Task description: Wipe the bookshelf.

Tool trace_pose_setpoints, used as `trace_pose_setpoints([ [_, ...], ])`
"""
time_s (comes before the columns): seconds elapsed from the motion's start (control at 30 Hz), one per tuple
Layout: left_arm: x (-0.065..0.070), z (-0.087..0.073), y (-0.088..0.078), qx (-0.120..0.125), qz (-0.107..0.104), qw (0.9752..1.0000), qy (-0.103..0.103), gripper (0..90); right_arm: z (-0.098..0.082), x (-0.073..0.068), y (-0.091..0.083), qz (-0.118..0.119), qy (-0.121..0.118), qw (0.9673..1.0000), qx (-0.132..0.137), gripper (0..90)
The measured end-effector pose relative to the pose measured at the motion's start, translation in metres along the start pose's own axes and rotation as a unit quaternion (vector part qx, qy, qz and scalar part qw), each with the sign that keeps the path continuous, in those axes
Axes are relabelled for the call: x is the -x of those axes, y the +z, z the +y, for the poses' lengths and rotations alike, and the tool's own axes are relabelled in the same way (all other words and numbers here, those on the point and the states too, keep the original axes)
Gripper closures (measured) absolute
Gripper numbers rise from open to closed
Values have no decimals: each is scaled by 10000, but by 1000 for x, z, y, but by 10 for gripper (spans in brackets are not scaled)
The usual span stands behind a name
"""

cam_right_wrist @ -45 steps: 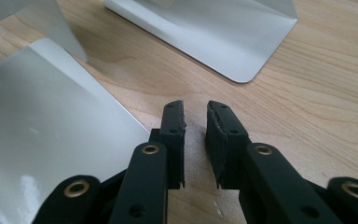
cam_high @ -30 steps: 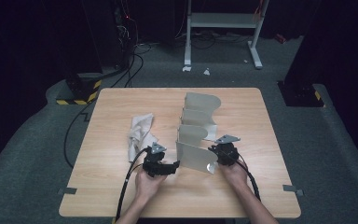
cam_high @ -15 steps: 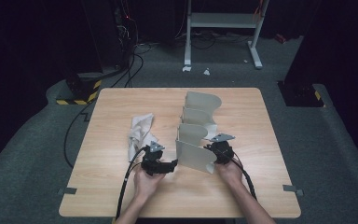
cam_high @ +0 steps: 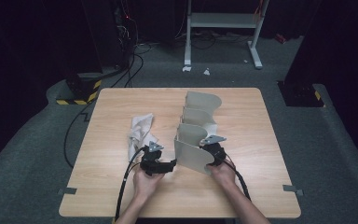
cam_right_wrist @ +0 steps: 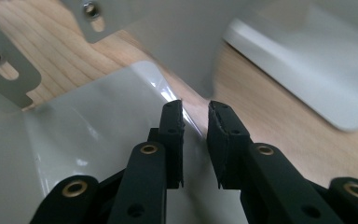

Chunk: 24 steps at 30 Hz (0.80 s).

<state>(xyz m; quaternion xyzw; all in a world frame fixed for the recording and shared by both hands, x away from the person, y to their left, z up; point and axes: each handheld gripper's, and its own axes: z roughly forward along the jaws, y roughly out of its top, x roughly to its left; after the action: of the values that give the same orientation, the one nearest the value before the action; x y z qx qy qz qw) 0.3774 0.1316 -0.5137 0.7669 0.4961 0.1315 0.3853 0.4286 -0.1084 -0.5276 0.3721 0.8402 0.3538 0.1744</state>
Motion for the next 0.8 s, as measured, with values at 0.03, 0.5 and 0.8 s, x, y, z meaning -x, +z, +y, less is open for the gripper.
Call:
trace_pose_setpoints([
  [0.03,0,0,0,6,12,10000,-13,252,2,-4,2,55,-20,10000,-4,772],
  [0.5,-13,0,-2,21,139,9998,-119,262,13,-26,12,250,7,9997,7,824],
  [0.8,-29,1,-6,49,313,9991,-279,276,22,-44,21,403,-59,9992,11,802],
])
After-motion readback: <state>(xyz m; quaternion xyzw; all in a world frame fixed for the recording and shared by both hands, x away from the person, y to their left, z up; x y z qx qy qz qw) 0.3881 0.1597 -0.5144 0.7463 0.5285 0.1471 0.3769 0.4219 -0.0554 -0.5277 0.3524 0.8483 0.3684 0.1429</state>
